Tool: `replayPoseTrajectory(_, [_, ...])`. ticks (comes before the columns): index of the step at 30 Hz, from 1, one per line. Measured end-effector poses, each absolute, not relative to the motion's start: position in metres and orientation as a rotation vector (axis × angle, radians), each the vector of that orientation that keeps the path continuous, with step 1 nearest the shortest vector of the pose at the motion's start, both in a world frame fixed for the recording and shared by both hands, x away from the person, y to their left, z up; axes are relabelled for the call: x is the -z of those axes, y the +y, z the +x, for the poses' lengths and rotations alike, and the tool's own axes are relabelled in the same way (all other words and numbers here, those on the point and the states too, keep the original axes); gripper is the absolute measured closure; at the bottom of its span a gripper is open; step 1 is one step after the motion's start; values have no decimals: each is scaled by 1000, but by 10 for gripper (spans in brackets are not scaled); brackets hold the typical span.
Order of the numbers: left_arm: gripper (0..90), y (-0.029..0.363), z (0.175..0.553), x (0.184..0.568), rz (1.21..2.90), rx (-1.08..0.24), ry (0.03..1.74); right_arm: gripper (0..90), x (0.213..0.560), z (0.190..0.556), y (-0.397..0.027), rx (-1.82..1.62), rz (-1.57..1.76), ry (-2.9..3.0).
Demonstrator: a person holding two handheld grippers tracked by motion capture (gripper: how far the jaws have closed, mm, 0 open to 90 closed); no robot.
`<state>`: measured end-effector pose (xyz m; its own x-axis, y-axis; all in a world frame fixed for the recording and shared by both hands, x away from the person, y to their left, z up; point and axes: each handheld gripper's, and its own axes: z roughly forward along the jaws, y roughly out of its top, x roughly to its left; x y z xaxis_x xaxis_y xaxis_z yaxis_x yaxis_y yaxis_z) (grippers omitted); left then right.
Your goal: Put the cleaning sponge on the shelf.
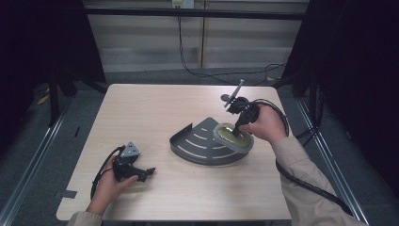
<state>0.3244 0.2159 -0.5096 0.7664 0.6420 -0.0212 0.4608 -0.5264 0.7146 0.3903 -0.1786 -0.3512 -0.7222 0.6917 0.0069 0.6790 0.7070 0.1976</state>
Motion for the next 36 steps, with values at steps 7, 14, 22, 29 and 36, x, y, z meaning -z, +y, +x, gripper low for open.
replayPoseTrajectory(7, [69, 216, 324, 510, 2221, -316, 819, 705, 352, 397, -177, -275, 1176, 2835])
replayPoseTrajectory(14, [69, 216, 324, 510, 2222, -317, 819, 705, 355, 404, -176, -299, 1186, 2817])
replayPoseTrajectory(22, [69, 216, 324, 510, 2221, -316, 819, 705, 358, 409, -173, -311, 1238, 2790])
replayPoseTrajectory(29, [69, 216, 324, 510, 2222, -317, 819, 706, 361, 413, -172, -316, 1264, 2780])
replayPoseTrajectory(36, [69, 216, 324, 510, 2222, -319, 818, 705, 364, 416, -173, -346, 1317, 2752])
